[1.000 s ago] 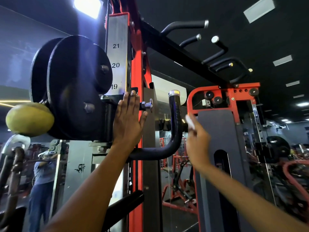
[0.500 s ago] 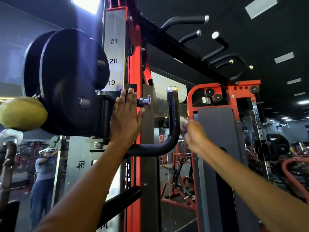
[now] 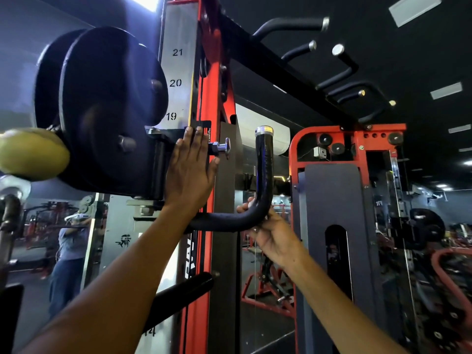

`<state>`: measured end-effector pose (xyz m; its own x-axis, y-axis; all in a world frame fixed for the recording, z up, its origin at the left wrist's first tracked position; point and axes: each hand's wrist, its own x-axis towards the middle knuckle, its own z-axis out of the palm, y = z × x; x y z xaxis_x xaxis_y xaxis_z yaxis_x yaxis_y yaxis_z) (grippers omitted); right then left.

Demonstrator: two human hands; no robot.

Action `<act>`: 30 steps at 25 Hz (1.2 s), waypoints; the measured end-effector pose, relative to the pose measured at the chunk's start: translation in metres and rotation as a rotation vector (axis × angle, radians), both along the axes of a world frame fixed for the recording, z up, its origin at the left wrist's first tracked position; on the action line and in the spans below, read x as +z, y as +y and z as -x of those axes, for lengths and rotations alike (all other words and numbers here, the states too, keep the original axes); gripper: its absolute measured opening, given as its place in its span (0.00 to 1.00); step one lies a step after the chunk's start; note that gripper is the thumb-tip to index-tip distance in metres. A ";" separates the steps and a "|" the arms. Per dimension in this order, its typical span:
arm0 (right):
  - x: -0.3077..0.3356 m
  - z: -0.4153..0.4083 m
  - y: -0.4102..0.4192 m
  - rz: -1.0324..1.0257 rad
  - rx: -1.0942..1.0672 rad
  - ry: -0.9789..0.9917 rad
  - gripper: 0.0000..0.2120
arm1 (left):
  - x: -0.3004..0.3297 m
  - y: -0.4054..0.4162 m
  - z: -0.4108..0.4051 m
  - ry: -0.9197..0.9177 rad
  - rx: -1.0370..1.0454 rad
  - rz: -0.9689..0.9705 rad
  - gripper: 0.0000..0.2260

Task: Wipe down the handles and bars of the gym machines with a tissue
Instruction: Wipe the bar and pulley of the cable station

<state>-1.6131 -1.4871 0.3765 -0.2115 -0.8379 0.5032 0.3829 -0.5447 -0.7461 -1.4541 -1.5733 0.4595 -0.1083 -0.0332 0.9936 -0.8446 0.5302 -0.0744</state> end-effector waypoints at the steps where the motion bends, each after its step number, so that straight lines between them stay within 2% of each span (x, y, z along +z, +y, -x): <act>1: 0.005 0.000 0.001 -0.020 -0.134 0.036 0.10 | 0.000 0.000 0.001 -0.004 0.006 0.005 0.34; 3: 0.033 0.004 0.007 0.004 -0.653 0.088 0.07 | 0.000 0.001 0.000 -0.009 0.014 0.001 0.34; 4: 0.055 0.005 0.014 0.159 -0.933 0.123 0.07 | 0.000 0.000 0.000 -0.007 0.016 -0.002 0.34; 5: 0.077 0.006 0.020 0.382 -1.174 0.250 0.11 | 0.000 -0.001 -0.001 -0.004 0.013 -0.004 0.33; 6: 0.098 0.008 0.023 0.587 -1.345 0.529 0.16 | 0.000 -0.001 0.000 -0.002 0.011 -0.004 0.33; 7: 0.117 0.012 0.024 0.739 -1.447 0.911 0.19 | 0.000 0.000 0.000 -0.002 0.010 -0.004 0.33; 8: 0.130 0.014 0.023 0.818 -1.479 1.291 0.21 | 0.000 0.001 0.000 -0.004 0.010 -0.005 0.33; 9: 0.137 0.017 0.023 0.820 -1.459 1.577 0.20 | -0.001 0.001 0.000 -0.004 0.007 -0.009 0.34; 10: 0.135 0.021 0.023 0.789 -1.440 1.704 0.18 | -0.003 0.002 0.000 -0.002 0.003 -0.015 0.34; 11: 0.124 0.023 0.021 0.760 -1.422 1.712 0.15 | -0.005 0.002 -0.001 -0.001 0.002 -0.021 0.34; 13: 0.081 0.028 0.014 0.742 -1.403 1.599 0.14 | -0.009 0.003 -0.001 0.002 0.015 -0.032 0.33; 15: 0.023 0.020 0.000 0.798 -1.438 1.530 0.16 | -0.010 0.005 -0.001 0.002 0.018 -0.038 0.29; 17: -0.014 0.001 -0.006 0.851 -1.425 1.542 0.19 | -0.011 0.004 -0.001 0.005 0.018 -0.052 0.27; 19: -0.007 -0.012 0.004 0.906 -1.371 1.581 0.19 | -0.011 0.004 0.000 0.004 0.017 -0.043 0.27; 21: 0.024 -0.004 0.014 0.903 -1.448 1.549 0.22 | -0.012 0.004 0.000 0.003 0.011 -0.034 0.27; 23: 0.042 0.020 0.019 0.816 -1.500 1.358 0.27 | -0.012 0.004 0.000 0.011 -0.001 -0.029 0.27; 26: -0.022 0.026 0.000 0.630 -1.378 1.139 0.29 | -0.012 0.005 -0.001 0.009 0.016 -0.030 0.27; 28: -0.065 0.012 -0.001 0.660 -1.289 1.065 0.26 | -0.013 0.005 -0.001 0.010 0.030 -0.036 0.27; 30: -0.052 0.007 0.009 0.694 -1.291 0.829 0.23 | -0.013 0.005 0.001 -0.002 0.040 -0.037 0.27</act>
